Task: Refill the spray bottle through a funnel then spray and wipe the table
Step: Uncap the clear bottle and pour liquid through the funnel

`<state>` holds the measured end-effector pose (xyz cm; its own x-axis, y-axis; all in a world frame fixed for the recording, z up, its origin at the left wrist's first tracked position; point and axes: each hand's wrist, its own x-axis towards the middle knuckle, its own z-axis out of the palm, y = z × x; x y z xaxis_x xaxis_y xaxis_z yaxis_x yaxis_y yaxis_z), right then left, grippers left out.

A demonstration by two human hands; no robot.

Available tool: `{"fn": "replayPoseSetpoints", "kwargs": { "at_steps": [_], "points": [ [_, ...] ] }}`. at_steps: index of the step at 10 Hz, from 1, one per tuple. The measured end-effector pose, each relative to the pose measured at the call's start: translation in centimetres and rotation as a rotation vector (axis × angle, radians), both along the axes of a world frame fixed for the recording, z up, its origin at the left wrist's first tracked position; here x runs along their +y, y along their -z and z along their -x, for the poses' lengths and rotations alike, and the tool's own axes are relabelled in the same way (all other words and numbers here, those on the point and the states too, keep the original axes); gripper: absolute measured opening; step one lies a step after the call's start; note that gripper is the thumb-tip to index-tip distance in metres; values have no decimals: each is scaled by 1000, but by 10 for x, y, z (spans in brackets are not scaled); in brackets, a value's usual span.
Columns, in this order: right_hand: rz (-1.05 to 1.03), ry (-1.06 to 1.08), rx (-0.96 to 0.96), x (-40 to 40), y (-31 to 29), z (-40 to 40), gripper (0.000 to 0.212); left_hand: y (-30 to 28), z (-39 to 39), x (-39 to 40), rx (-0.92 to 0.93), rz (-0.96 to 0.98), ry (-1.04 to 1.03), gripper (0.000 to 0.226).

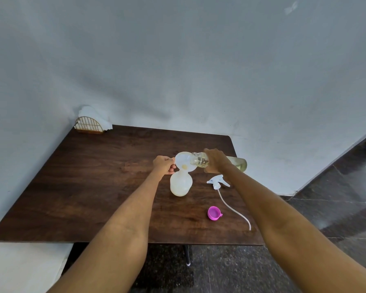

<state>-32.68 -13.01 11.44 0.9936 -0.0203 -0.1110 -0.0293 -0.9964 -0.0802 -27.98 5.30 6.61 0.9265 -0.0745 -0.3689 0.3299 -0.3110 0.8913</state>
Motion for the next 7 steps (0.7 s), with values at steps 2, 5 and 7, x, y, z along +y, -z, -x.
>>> {"fn": "replayPoseSetpoints", "kwargs": {
  "at_steps": [2,5,7],
  "points": [
    [10,2,-10,0,-1,0,47,0,1,0,-12,-3,2,22],
    [7,2,-17,-2,0,2,47,0,2,0,-20,-6,8,23],
    [18,0,-11,-3,0,3,48,-1,2,0,-21,-10,8,22]
  ]
}}
